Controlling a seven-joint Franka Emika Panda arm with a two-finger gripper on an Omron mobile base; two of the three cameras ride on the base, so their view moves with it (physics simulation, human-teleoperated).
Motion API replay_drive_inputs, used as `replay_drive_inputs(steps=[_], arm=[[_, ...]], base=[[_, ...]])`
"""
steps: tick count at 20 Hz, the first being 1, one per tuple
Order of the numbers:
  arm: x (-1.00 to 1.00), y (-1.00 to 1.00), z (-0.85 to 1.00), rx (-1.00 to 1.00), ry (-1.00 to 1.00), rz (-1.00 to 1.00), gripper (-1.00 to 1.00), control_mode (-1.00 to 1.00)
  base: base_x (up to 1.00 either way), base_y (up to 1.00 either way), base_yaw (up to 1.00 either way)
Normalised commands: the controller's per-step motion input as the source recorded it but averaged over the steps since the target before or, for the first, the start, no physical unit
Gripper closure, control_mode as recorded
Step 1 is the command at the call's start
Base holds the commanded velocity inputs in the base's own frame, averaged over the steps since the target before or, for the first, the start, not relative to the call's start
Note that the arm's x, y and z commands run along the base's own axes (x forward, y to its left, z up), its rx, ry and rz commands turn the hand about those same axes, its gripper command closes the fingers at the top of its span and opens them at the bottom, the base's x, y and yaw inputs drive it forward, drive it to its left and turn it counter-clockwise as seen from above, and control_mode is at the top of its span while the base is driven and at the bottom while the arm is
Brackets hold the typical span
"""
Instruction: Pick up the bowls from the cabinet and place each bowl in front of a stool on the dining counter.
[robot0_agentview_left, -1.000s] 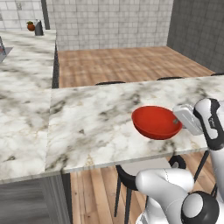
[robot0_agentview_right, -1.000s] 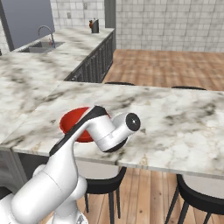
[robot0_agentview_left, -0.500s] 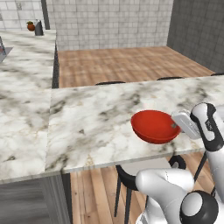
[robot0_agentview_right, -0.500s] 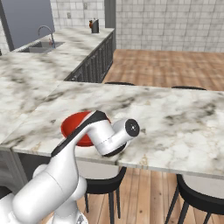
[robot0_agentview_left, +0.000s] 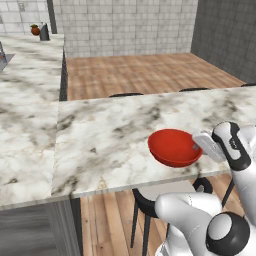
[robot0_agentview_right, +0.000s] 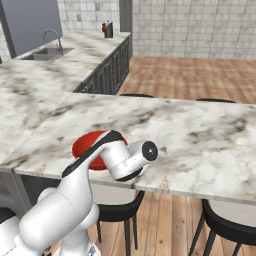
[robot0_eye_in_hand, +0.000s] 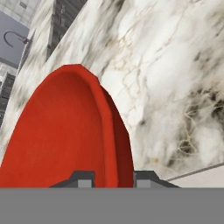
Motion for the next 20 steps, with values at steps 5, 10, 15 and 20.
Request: replay_drive_inputs(steps=[5,10,15,20], arm=[[0.25,-0.08,-0.15,0.0,0.0,0.0,1.0,-1.0],[0.24,-0.05,-0.15,0.0,0.0,0.0,1.0,-1.0],[0.1,0.0,-0.19,0.0,0.0,0.0,1.0,-1.0],[0.09,0.0,-0.21,0.0,0.01,0.0,1.0,-1.0]], base=[[0.0,0.0,0.0],[0.0,0.0,0.0],[0.0,0.0,0.0],[0.0,0.0,0.0]])
